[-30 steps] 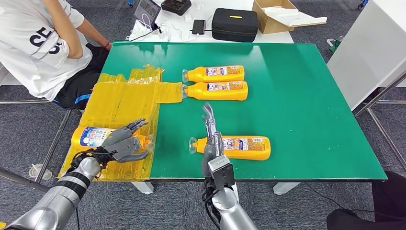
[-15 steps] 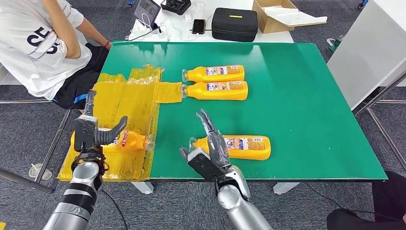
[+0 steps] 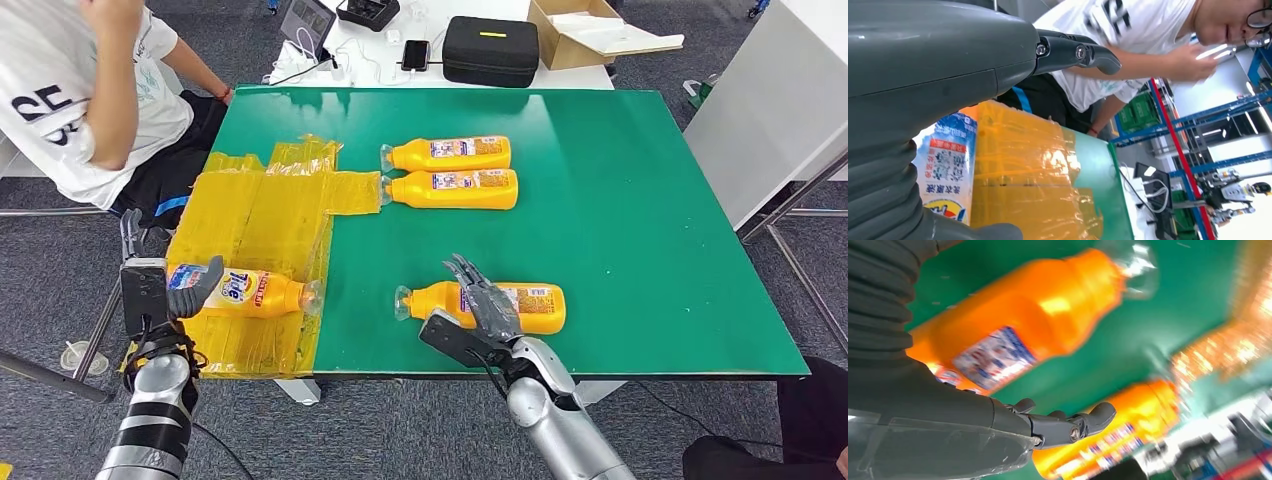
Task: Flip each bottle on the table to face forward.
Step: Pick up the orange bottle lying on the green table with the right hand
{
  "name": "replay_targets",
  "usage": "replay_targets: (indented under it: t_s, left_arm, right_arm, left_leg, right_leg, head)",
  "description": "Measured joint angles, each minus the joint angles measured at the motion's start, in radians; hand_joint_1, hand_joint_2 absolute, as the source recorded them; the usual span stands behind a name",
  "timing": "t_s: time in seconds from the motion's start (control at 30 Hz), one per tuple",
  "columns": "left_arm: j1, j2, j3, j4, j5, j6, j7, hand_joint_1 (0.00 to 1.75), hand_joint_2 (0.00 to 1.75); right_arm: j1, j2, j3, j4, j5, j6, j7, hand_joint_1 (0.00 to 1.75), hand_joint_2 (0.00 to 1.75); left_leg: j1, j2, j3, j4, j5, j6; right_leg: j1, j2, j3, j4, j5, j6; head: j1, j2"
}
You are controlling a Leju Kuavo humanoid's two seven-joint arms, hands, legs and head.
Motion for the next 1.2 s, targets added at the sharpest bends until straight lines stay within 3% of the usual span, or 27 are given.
replay_targets:
  t_s: [0.7,1.0,1.03,1.13,1.17,1.2]
  left_arm:
    - [-0.015,-0.009,0.002,0.09,-0.036,0.004,0.0,0.0,1.75]
    - [-0.028,-0.014,0.002,0.125,-0.043,-0.005,0.0,0.0,1.75]
    - [-0.03,-0.015,0.002,0.129,-0.044,-0.005,0.0,0.0,1.75]
    - [-0.038,-0.016,0.003,0.142,-0.045,-0.008,0.0,0.0,1.75]
    - [-0.041,-0.017,0.003,0.146,-0.046,-0.01,0.0,0.0,1.75]
    - [-0.045,-0.017,0.003,0.151,-0.046,-0.012,0.0,0.0,1.75]
  right_arm:
    - [-0.028,-0.139,0.006,0.0,0.044,0.061,0.107,0.0,1.75]
    - [-0.07,-0.189,0.013,0.018,0.049,0.147,0.151,0.0,1.75]
    - [-0.076,-0.194,0.015,0.022,0.046,0.159,0.153,0.23,1.75]
    - [-0.096,-0.208,0.027,0.043,0.03,0.195,0.152,1.39,1.75]
    - [-0.104,-0.212,0.032,0.052,0.022,0.206,0.148,1.6,1.75]
    - [-0.111,-0.216,0.038,0.059,0.014,0.216,0.144,1.67,1.75]
  left_leg:
    - [0.0,0.0,0.0,0.0,0.0,0.0]
    - [0.0,0.0,0.0,0.0,0.0,0.0]
    - [0.0,0.0,0.0,0.0,0.0,0.0]
    - [0.0,0.0,0.001,0.0,0.0,0.0]
    - [0.0,0.0,0.001,0.0,0.0,0.0]
    - [0.0,0.0,0.001,0.0,0.0,0.0]
  right_leg:
    - [0.0,0.0,0.0,0.0,0.0,0.0]
    - [0.0,0.0,0.0,0.0,0.0,0.0]
    - [0.0,0.0,0.0,0.0,0.0,0.0]
    - [0.0,0.0,0.0,0.0,0.0,0.0]
    - [0.0,0.0,0.001,0.0,0.0,0.0]
    - [0.0,0.0,0.001,0.0,0.0,0.0]
  head:
    - [0.0,0.0]
    - [0.0,0.0]
    - [0.0,0.0]
    - [0.0,0.0]
    - [0.0,0.0]
    - [0.0,0.0]
